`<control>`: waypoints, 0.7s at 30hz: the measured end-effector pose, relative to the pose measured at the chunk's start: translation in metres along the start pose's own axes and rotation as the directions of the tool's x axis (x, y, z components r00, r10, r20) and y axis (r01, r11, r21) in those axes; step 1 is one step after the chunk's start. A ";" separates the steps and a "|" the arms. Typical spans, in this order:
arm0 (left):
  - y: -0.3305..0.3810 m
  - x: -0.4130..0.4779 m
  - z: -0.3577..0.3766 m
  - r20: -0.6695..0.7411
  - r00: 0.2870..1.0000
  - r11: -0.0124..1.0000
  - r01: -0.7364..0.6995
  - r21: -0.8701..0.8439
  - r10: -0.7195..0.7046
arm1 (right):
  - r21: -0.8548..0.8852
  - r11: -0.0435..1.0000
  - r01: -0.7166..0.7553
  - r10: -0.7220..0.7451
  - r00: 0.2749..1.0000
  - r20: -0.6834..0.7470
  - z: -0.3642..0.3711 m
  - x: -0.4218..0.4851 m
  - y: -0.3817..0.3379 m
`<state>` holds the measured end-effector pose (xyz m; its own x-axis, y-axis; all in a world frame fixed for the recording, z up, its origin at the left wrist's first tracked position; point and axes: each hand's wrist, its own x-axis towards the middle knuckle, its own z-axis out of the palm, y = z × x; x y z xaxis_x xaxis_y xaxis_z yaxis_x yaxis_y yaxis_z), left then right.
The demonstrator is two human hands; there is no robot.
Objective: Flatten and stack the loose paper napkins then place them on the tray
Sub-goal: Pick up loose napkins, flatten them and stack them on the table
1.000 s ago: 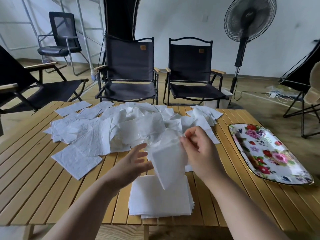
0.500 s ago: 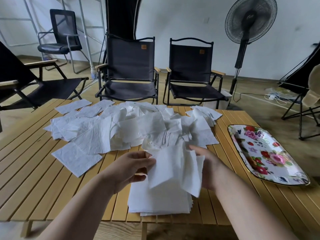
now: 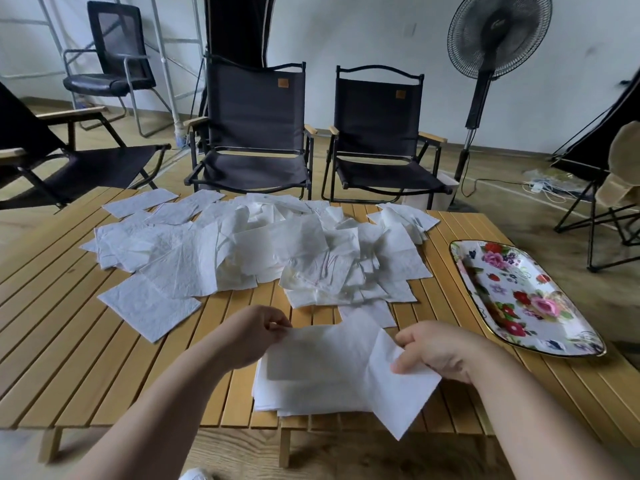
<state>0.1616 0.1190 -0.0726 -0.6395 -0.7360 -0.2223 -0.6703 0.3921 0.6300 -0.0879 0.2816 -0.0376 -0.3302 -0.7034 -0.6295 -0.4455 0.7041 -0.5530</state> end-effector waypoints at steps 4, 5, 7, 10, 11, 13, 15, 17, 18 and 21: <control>-0.001 -0.001 -0.004 0.011 1.000 1.000 -0.014 -0.020 0.014 | -0.164 0.971 0.171 -0.205 0.954 -0.217 -0.002 -0.004 -0.003; -0.002 -0.001 -0.004 0.020 1.000 0.999 -0.016 -0.031 0.017 | -0.109 0.961 0.256 -0.276 0.920 -0.277 -0.003 -0.006 -0.006; -0.001 -0.004 -0.007 0.040 0.999 0.998 -0.025 -0.049 0.027 | 0.034 0.899 0.436 -0.400 0.852 -0.337 -0.004 -0.011 -0.014; 0.000 -0.009 -0.011 0.076 0.996 0.996 -0.040 -0.080 0.046 | 0.297 0.748 0.594 -0.530 0.803 -0.272 0.000 -0.019 -0.028; 0.000 -0.009 -0.012 0.093 0.994 0.995 -0.043 -0.085 0.051 | 0.396 0.704 0.589 -0.548 0.806 -0.224 0.002 -0.021 -0.031; 0.001 -0.011 -0.013 0.113 0.993 0.995 -0.032 -0.096 0.043 | 0.507 0.672 0.540 -0.563 0.817 -0.125 0.008 -0.022 -0.037; 0.002 -0.012 -0.013 0.145 0.989 0.995 0.005 -0.100 0.009 | 0.471 0.714 0.518 -0.555 0.829 -0.071 0.018 -0.017 -0.043; 0.005 -0.016 -0.012 0.190 0.981 0.998 0.043 -0.036 -0.035 | 0.390 0.769 0.507 -0.542 0.840 -0.021 0.029 -0.011 -0.050; 0.008 -0.019 -0.012 0.196 0.979 0.999 0.051 0.004 -0.050 | 0.346 0.796 0.497 -0.530 0.848 0.002 0.034 -0.007 -0.053; 0.006 -0.017 -0.012 0.150 0.987 0.998 0.061 0.003 -0.060 | 0.039 0.888 0.458 -0.458 0.889 0.005 0.045 0.004 -0.058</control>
<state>0.1723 0.1271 -0.0560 -0.6471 -0.6670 -0.3693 -0.7089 0.3481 0.6134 -0.0258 0.2428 -0.0326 -0.0857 -0.9473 -0.3087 -0.5147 0.3074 -0.8004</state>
